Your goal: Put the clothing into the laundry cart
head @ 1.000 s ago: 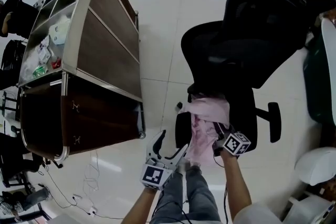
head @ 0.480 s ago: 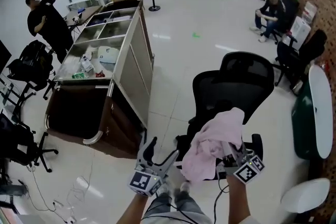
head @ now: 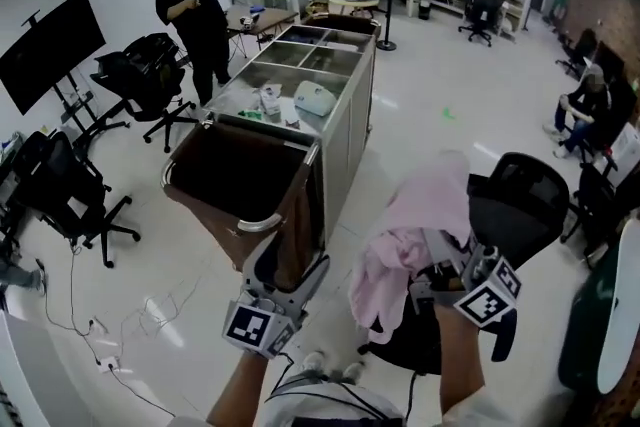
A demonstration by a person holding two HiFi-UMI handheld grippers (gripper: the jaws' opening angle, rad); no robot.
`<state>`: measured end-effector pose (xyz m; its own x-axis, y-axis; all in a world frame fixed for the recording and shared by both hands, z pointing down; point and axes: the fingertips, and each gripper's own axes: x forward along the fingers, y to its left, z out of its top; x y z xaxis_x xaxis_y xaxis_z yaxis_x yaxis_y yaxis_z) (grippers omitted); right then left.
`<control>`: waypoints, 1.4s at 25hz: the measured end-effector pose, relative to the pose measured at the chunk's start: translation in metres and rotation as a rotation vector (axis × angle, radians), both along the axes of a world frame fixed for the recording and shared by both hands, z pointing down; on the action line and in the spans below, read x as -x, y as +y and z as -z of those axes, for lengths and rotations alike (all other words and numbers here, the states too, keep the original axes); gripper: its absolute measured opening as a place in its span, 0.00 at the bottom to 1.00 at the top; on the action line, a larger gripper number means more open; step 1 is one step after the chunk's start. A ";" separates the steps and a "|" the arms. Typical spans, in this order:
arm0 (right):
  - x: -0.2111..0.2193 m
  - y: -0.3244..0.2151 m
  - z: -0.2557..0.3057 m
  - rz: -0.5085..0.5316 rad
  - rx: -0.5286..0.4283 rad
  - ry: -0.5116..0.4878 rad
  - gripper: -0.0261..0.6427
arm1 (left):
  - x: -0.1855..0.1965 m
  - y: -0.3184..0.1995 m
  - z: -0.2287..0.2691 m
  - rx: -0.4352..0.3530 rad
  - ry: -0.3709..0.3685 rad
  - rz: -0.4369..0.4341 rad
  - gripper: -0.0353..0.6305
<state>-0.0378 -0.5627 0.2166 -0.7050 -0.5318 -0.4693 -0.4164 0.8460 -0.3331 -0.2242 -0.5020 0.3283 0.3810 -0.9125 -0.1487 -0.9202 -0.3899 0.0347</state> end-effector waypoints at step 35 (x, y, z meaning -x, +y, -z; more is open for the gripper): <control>0.276 -0.134 -0.087 0.036 -0.149 0.529 0.68 | 0.116 0.028 -0.010 -0.030 -0.047 0.256 0.59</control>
